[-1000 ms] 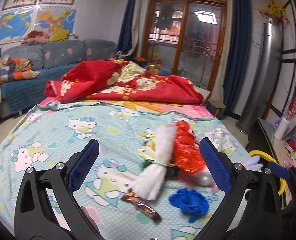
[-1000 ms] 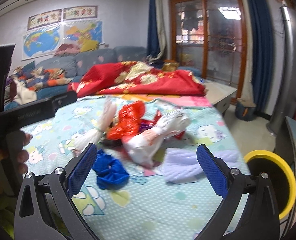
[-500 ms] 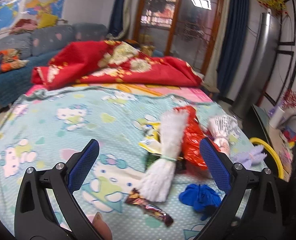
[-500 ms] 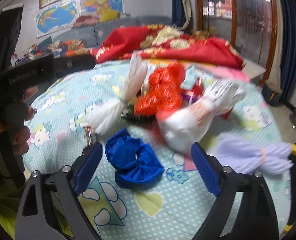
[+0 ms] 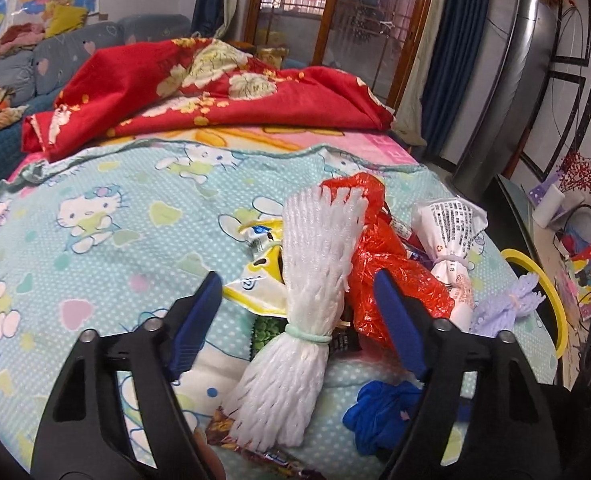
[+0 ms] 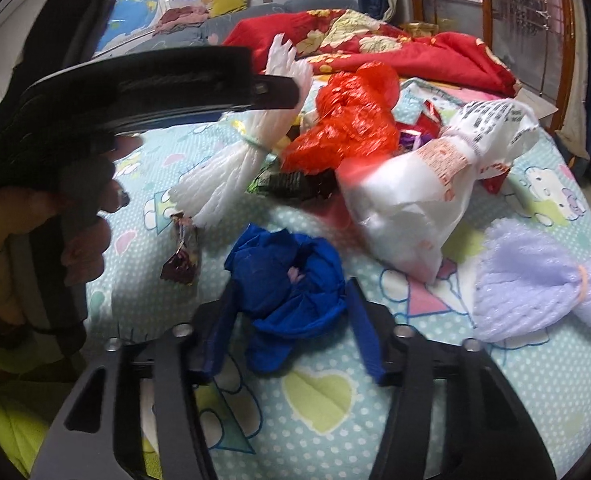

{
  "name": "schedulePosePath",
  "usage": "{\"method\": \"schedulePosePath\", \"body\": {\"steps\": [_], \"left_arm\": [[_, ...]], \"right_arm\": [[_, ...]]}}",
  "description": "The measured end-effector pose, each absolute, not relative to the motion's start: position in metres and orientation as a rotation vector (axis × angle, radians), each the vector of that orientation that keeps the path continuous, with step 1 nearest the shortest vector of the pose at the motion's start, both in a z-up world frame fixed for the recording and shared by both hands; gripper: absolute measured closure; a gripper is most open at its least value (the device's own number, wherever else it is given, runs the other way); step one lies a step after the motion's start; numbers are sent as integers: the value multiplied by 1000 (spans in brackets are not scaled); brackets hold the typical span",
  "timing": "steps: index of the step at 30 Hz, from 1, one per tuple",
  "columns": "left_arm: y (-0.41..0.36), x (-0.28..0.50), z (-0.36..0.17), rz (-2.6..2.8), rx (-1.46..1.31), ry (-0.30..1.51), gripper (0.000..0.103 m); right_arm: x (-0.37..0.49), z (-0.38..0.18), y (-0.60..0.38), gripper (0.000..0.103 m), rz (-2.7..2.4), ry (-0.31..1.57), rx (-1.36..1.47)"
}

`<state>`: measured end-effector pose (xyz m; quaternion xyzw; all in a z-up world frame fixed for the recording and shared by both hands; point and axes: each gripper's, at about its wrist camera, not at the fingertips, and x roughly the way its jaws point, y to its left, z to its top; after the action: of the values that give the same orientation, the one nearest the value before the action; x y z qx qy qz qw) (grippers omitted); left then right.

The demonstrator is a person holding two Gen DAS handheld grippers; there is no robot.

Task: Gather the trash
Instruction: 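Grasp the white foam net with the left tool while the right tool grasps the blue plastic bag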

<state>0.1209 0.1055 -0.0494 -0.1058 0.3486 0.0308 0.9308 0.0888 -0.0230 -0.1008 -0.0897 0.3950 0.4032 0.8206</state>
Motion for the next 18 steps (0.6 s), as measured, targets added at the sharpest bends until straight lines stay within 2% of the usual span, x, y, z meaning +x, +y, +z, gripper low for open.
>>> {"method": "schedulePosePath", "body": {"steps": [3, 4, 6, 9, 18], "left_arm": [[106, 123, -52, 72, -227, 730, 54], [105, 123, -53, 70, -229, 735, 57], [105, 124, -54, 69, -225, 743, 71], [103, 122, -53, 61, -232, 744, 83], [92, 105, -13, 18, -241, 635, 85]], "right_arm": [[85, -98, -27, 70, 869, 833, -184], [83, -96, -30, 71, 871, 827, -178], [82, -93, -36, 73, 873, 815, -168], [80, -87, -45, 74, 868, 796, -151], [71, -59, -87, 76, 846, 735, -54]]}}
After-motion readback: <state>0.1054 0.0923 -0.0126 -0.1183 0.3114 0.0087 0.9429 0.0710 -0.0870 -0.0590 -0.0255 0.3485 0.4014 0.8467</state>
